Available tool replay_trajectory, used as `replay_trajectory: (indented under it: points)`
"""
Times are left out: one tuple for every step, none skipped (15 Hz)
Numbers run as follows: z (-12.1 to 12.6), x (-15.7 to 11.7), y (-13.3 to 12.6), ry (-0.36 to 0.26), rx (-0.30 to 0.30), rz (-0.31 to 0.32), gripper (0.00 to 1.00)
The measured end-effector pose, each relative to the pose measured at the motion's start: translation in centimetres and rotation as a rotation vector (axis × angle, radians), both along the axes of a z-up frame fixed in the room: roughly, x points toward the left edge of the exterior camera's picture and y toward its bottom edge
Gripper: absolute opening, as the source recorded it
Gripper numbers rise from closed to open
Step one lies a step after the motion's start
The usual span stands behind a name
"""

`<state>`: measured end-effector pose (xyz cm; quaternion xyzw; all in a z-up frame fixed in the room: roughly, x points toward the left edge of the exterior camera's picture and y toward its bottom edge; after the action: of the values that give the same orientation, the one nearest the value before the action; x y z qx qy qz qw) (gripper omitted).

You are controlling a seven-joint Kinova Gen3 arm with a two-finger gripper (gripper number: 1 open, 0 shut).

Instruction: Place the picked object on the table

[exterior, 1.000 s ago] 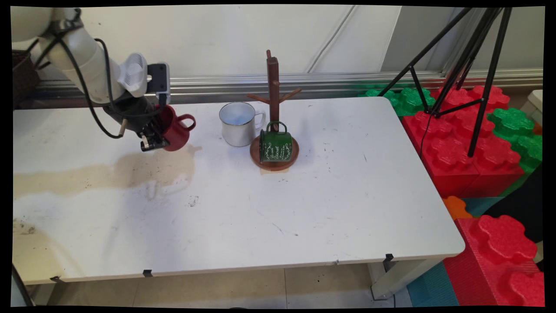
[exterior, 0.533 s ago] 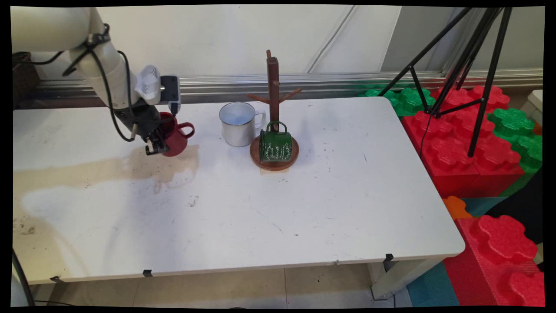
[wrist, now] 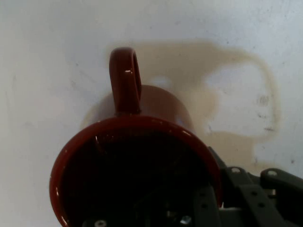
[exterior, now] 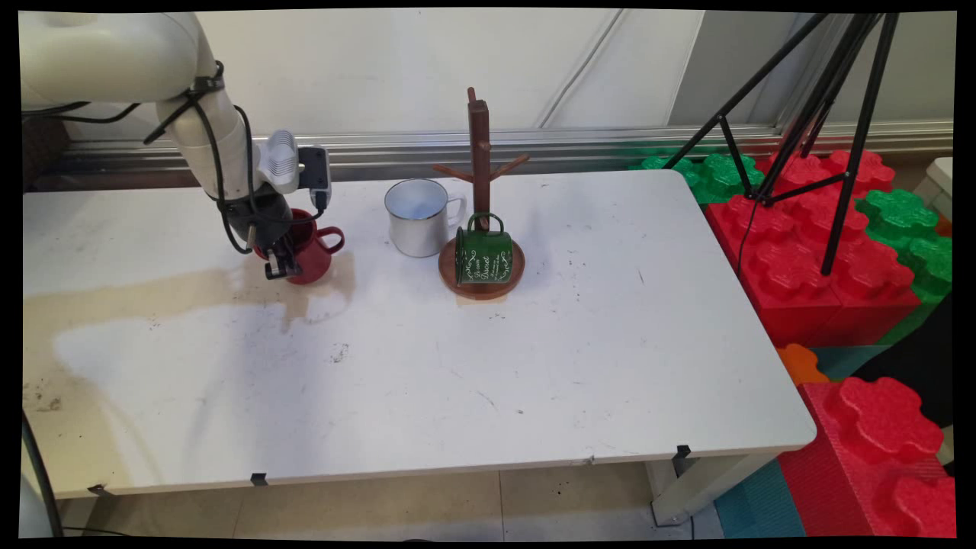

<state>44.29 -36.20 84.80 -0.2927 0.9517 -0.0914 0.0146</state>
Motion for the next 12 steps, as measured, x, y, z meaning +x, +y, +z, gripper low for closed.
replay_trajectory:
  points:
    - [-0.3,0.1,-0.2,-0.001,0.007,0.003,0.00]
    - [-0.5,0.1,-0.3,-0.001,0.013,0.006,0.00]
    - [-0.7,0.1,-0.5,0.000,0.018,0.009,0.00]
    - [-0.8,0.1,-0.5,0.001,0.022,0.011,0.00]
    - [-1.0,0.2,-0.7,0.003,0.026,0.014,0.00]
    - [-1.1,0.2,-0.7,0.004,0.029,0.016,0.00]
    - [-1.2,0.2,-0.8,0.005,0.034,0.020,0.00]
    - [-1.3,0.3,-0.9,0.006,0.036,0.022,0.00]
    - [-1.5,0.3,-1.0,0.006,0.040,0.023,0.00]
    - [-1.6,0.3,-1.1,0.007,0.044,0.026,1.00]
    - [-1.7,0.4,-1.2,0.008,0.047,0.027,1.00]
    - [-1.8,0.4,-1.3,0.009,0.049,0.027,1.00]
